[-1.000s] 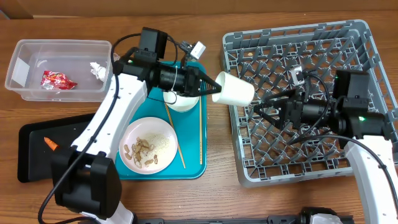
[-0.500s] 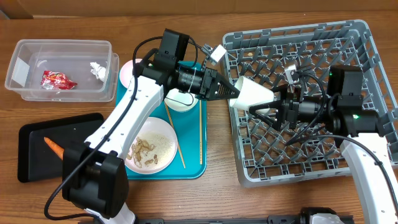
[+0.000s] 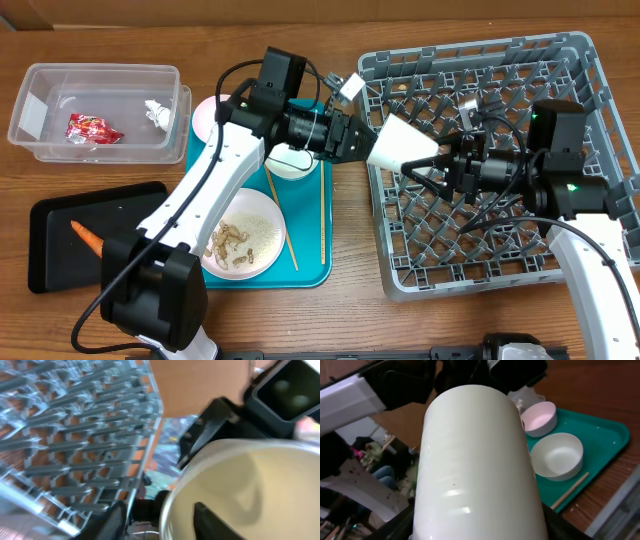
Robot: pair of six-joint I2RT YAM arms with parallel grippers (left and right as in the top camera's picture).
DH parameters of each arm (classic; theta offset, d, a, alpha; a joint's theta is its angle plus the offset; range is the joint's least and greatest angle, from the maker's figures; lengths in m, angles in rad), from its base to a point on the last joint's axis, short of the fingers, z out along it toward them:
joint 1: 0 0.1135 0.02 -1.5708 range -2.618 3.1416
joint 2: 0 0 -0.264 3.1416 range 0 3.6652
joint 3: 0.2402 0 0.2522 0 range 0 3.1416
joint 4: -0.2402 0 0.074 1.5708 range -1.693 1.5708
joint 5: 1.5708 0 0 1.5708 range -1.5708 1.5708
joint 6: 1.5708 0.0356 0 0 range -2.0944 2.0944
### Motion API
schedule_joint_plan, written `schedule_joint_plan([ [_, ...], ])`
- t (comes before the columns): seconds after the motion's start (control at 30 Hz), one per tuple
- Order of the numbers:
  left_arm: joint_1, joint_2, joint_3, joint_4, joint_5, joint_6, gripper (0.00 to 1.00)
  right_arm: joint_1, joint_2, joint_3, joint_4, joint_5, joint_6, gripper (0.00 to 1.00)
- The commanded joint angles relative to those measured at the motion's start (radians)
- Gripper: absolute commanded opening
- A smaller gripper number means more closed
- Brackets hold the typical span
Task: Sort waste into correct bins and load items into the dishwasher
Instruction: 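Hand the white cup from the left gripper to the right gripper, then place the cup in the rack's near right corner with the right gripper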
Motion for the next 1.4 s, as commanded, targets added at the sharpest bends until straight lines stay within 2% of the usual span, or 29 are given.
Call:
schedule_joint_plan([
  [0.0, 0.03, 0.011, 0.019, -0.05, -0.204, 0.045, 0.49, 0.0, 0.0, 0.025, -0.029, 0.229, 0.056, 0.51],
  [0.17, 0.125, -0.014, 0.019, -0.181, -0.443, 0.101, 0.53, -0.074, 0.0, 0.033, -0.098, 0.487, 0.151, 0.46],
  [0.27, 0.225, -0.056, 0.019, -0.278, -0.649, 0.12, 0.54, -0.183, 0.0, 0.098, -0.255, 0.75, 0.291, 0.41],
  [0.43, 0.318, -0.095, 0.019, -0.377, -0.882, 0.132, 0.54, -0.36, 0.0, 0.219, -0.51, 1.05, 0.333, 0.4],
  [0.53, 0.326, -0.096, 0.019, -0.399, -0.949, 0.131, 0.54, -0.442, 0.003, 0.227, -0.589, 1.178, 0.362, 0.4],
  [0.7, 0.323, -0.096, 0.019, -0.402, -0.951, 0.131, 0.54, -0.56, 0.067, 0.227, -0.678, 1.21, 0.363, 0.4],
  [0.97, 0.323, -0.096, 0.019, -0.403, -0.951, 0.131, 0.54, -0.571, 0.238, 0.227, -0.681, 1.075, 0.355, 0.42],
  [1.03, 0.323, -0.096, 0.019, -0.403, -0.951, 0.131, 0.54, -0.571, 0.267, 0.227, -0.676, 1.056, 0.355, 0.57],
  [1.07, 0.321, -0.096, 0.019, -0.403, -0.95, 0.131, 0.54, -0.571, 0.277, 0.226, -0.674, 1.056, 0.355, 0.76],
  [1.13, 0.317, -0.096, 0.019, -0.403, -0.95, 0.13, 0.54, -0.571, 0.278, 0.229, -0.673, 1.049, 0.356, 0.88],
  [1.37, 0.317, -0.096, 0.019, -0.402, -0.951, 0.131, 0.56, -0.571, 0.219, 0.321, -0.701, 0.993, 0.353, 0.91],
])
